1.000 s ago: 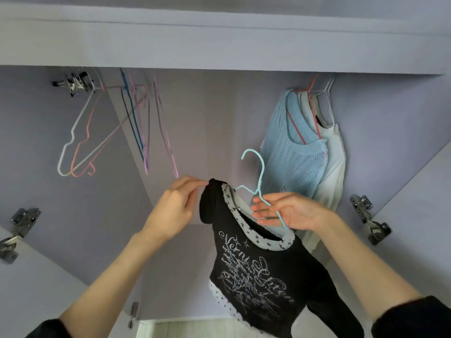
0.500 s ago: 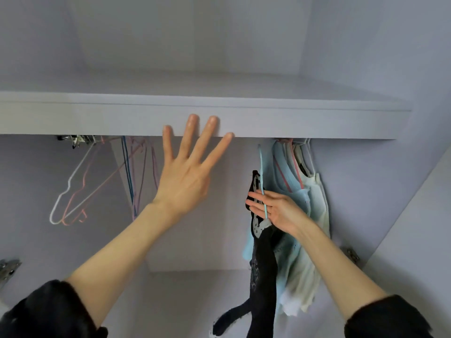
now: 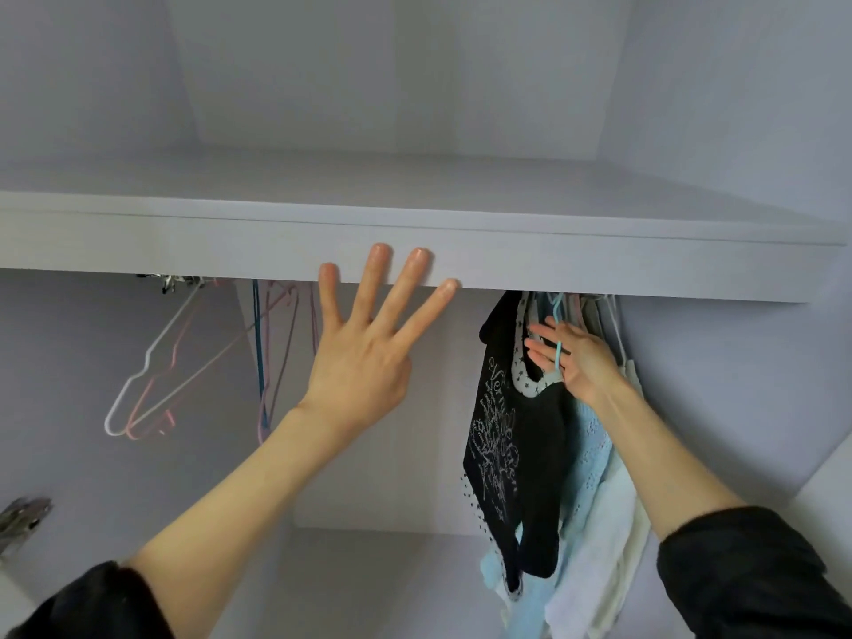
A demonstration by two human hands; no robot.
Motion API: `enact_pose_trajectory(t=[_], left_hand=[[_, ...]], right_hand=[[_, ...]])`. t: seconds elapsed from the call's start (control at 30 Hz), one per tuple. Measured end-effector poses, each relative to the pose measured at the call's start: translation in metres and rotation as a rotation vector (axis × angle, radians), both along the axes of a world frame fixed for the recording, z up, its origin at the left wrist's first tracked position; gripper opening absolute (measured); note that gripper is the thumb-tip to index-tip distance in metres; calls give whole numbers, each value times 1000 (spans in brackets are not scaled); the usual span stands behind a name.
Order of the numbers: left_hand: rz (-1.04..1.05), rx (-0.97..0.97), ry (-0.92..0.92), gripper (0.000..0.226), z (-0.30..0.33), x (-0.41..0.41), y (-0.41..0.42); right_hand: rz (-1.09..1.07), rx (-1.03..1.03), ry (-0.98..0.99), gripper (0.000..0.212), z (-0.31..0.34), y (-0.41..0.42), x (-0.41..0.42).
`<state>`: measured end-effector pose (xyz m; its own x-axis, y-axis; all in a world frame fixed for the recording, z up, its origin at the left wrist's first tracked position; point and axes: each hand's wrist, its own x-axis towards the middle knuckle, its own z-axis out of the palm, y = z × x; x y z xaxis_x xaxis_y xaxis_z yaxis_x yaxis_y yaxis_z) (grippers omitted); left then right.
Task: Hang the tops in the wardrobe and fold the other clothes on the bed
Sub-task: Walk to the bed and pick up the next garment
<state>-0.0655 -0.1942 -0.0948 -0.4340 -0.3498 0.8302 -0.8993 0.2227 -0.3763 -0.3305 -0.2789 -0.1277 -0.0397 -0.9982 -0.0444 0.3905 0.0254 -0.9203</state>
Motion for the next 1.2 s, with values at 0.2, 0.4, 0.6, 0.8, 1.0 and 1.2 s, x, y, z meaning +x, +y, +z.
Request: enact_pose_trajectory(t=[0.2,0.4,0.6,0.8,1.0,1.2], left_hand=[[3,-12,3,102,-1,0,-1],[13,2,-1,101,-1,0,2],[28,25,-3,104,2,2,6],[29,73,12,105,1,-1,11],[-46,215,165,97,-11,-15,29],[-276,488,284,80,-52,-32,57]], right_hand=[[-38,3,35,38,5,-18,5],[-134,164,249,37,4,-38,8],[-313,297,363,35,10,-52,-5],[-515,323,636,27,6,-52,-27],[-507,134,859,43,0,0,-17],[-450,2,1058,42,-17,101,-8]])
